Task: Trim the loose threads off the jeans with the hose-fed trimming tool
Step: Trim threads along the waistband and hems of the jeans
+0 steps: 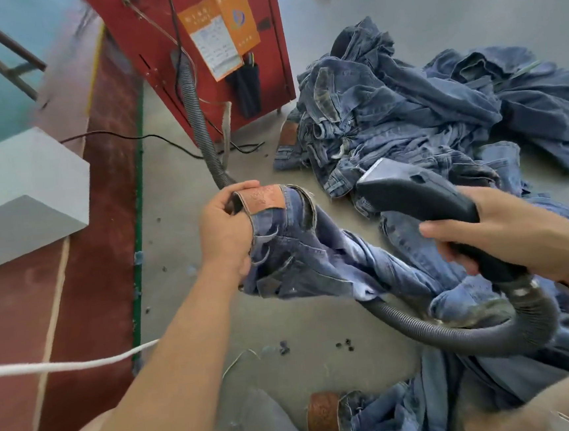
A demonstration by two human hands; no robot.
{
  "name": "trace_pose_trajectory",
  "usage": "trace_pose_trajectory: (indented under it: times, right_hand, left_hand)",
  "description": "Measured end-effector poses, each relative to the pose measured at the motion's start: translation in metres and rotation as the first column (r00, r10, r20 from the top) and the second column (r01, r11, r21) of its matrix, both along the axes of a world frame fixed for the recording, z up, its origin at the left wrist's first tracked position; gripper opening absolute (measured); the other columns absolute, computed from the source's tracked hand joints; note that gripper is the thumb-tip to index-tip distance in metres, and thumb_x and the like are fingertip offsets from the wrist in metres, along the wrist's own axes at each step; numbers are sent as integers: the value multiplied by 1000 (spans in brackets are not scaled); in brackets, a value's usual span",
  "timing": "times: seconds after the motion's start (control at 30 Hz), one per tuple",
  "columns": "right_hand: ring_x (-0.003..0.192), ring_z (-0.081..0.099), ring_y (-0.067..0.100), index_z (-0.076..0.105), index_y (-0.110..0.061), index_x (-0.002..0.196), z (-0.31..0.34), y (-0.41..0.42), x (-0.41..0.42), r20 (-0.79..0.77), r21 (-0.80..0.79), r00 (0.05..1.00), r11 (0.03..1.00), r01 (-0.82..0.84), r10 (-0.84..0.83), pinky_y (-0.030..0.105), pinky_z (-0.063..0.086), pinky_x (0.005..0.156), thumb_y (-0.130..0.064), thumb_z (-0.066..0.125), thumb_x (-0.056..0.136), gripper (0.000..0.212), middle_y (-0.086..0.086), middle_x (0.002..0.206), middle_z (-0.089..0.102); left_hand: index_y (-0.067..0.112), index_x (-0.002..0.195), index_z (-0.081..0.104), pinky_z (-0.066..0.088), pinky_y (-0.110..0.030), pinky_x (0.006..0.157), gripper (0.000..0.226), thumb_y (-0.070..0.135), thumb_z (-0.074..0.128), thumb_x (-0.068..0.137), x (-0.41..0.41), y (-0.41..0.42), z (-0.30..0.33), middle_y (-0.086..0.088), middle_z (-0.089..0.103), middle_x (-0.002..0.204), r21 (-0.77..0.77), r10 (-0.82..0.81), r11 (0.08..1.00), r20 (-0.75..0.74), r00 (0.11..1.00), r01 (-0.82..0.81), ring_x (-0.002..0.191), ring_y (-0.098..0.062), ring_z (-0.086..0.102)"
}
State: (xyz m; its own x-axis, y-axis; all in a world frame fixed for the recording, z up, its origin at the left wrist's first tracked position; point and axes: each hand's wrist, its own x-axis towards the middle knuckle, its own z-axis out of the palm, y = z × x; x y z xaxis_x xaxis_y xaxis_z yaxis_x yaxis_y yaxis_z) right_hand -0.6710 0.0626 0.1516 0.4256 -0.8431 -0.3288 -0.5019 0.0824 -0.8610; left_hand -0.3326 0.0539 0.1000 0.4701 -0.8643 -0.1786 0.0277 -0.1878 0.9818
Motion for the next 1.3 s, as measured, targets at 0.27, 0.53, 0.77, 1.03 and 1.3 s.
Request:
trace_pose_trajectory:
  times: [0.27,0.53,0.77,1.03,1.3]
  right_hand:
    - [50,65,27,59,-32,98,11,18,29,-94,19,954,958,-285,286,36,53,46,-41,69,81,22,10,66,69]
    - [46,57,25,56,-13,89,1,19,75,105,-116,994,993,17,-5,42,48,50,-17,72,93,17,6,56,65]
    - [65,67,14,60,-21,102,-18,23,106,185,-117,860,858,500,-475,30,52,56,-60,91,60,65,-1,83,71]
    - [44,57,21,57,-15,83,-30,-5,64,183,-42,740,747,664,-647,34,49,43,-15,74,77,18,2,53,60]
    - [33,43,17,56,-10,63,-14,-15,44,238,273,548,597,755,-802,26,43,37,-8,72,81,24,3,41,46]
  left_hand:
    - [-3,115,66,52,-48,102,19,9,56,104,-37,-12,23,-22,73,110,314,238,949,-689,684,-15,97,-31,70]
    - [-9,57,69,60,-37,59,59,7,45,108,-52,-1,30,-23,69,64,338,154,931,-712,685,141,54,-27,71]
    - [-6,137,55,44,-37,112,39,4,37,105,-80,8,29,-28,56,136,180,-83,922,-775,626,344,111,-33,53]
    - [13,122,64,54,-37,93,60,-15,38,75,-38,8,1,-3,73,123,174,-312,928,-115,943,329,109,-16,65]
    - [1,114,54,31,-62,115,45,13,49,71,-46,46,-54,-20,57,140,658,156,661,-590,792,360,127,-40,56]
